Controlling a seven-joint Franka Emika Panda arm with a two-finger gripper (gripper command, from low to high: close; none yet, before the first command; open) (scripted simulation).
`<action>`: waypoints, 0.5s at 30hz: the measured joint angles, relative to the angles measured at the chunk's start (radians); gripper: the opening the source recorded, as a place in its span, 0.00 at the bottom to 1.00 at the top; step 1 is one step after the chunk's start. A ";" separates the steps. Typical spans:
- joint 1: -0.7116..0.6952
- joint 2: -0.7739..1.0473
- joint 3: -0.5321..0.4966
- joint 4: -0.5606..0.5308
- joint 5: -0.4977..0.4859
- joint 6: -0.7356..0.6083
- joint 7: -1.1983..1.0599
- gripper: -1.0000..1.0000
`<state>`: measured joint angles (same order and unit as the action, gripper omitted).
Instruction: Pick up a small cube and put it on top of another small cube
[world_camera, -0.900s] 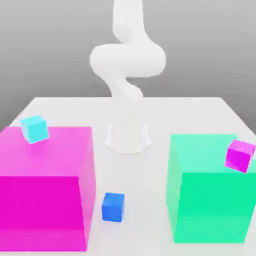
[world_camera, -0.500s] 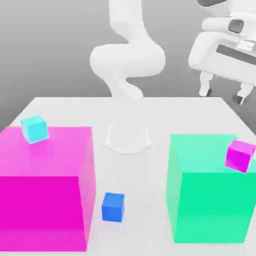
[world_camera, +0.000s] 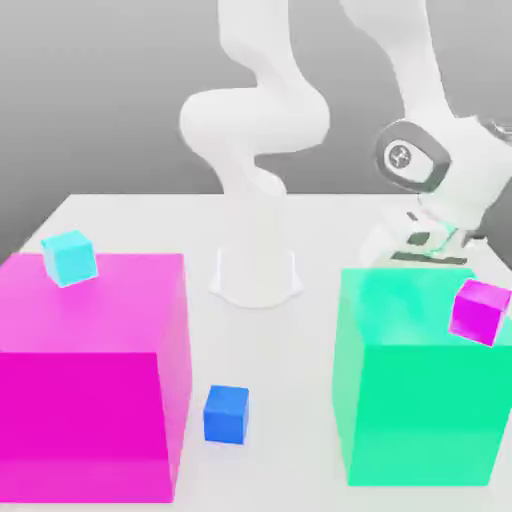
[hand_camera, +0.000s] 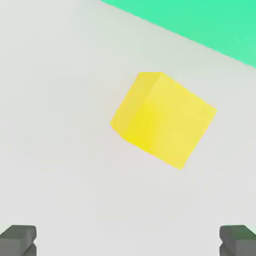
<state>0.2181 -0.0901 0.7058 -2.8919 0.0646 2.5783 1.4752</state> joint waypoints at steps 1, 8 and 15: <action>-0.004 0.003 -0.007 -0.017 0.025 0.044 0.013 0.50; -0.056 0.007 -0.073 -0.098 0.153 0.321 0.095 0.50; -0.123 0.099 -0.102 -0.068 -0.128 0.401 0.309 0.50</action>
<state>0.0950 0.0088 0.6043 -2.9604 -0.0635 2.9788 1.7846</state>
